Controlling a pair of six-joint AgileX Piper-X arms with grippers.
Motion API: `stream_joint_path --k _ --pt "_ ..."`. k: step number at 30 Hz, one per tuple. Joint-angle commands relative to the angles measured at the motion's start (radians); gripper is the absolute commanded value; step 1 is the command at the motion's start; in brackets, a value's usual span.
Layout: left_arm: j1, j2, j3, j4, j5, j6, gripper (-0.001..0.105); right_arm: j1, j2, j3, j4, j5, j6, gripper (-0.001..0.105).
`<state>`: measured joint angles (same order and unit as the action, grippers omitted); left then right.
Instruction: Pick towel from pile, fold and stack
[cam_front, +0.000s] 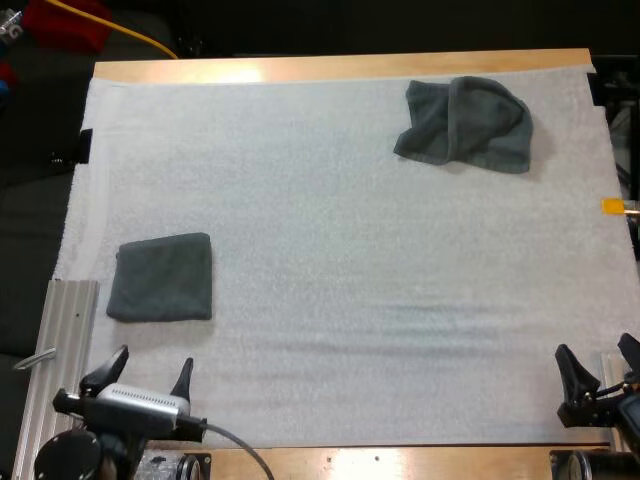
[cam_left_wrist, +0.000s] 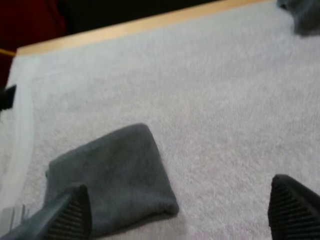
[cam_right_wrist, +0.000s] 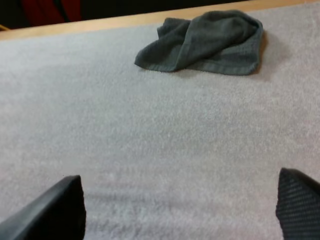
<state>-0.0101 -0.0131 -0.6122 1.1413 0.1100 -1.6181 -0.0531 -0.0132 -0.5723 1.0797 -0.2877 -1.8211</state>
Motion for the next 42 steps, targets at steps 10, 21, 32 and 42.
stream_joint_path --k 10,21,32,42 --pt "0.002 -0.136 0.074 -0.077 0.000 -0.023 0.070 -0.001 -0.040 0.039 -0.037 0.000 -0.023 0.076" --pt "0.002 -0.136 0.074 -0.077 0.000 -0.023 0.070 -0.001 -0.040 0.039 -0.037 0.000 -0.023 0.076" --pt "0.002 -0.136 0.074 -0.077 0.000 -0.023 0.070 -0.001 -0.040 0.039 -0.037 0.000 -0.023 0.076" --pt "0.002 -0.136 0.074 -0.077 0.000 -0.023 0.070 -0.001 -0.040 0.039 -0.037 0.000 -0.023 0.076"
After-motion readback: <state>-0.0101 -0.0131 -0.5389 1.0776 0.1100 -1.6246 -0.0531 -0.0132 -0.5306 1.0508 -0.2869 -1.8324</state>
